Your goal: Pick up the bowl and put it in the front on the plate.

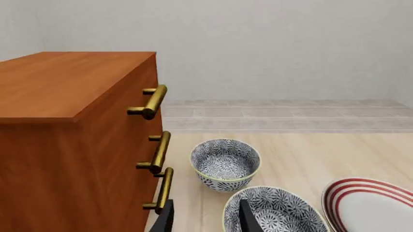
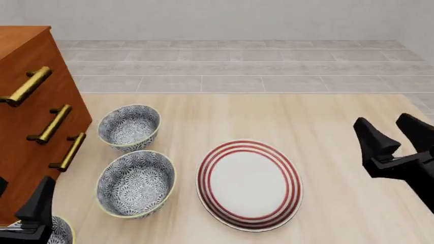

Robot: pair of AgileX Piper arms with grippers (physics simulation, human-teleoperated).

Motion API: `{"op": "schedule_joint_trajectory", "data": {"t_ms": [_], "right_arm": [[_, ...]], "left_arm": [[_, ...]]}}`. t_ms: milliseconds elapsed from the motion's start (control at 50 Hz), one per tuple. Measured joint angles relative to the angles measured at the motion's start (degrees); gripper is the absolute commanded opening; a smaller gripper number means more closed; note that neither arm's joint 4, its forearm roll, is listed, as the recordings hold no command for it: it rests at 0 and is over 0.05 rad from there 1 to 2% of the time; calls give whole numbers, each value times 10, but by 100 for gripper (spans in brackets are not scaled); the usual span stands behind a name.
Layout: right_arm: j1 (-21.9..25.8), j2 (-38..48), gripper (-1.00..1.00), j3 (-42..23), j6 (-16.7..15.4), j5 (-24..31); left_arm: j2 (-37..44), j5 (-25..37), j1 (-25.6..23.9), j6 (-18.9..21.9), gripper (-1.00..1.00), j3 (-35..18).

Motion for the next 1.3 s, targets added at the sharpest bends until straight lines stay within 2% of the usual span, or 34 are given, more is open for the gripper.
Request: {"op": "schedule_joint_trajectory", "data": {"t_ms": [180,460,920,1300], "right_arm": [[51,123,100,-89,14,-6],[122,269,100,-212,15,13],[198,419,100,-372,17,81],[236,523,100,-475,51,128]], "left_arm": [[0,0,0,0,100,0],[0,0,0,0,100,0],[0,0,0,0,100,0],[0,0,0,0,100,0]]}}
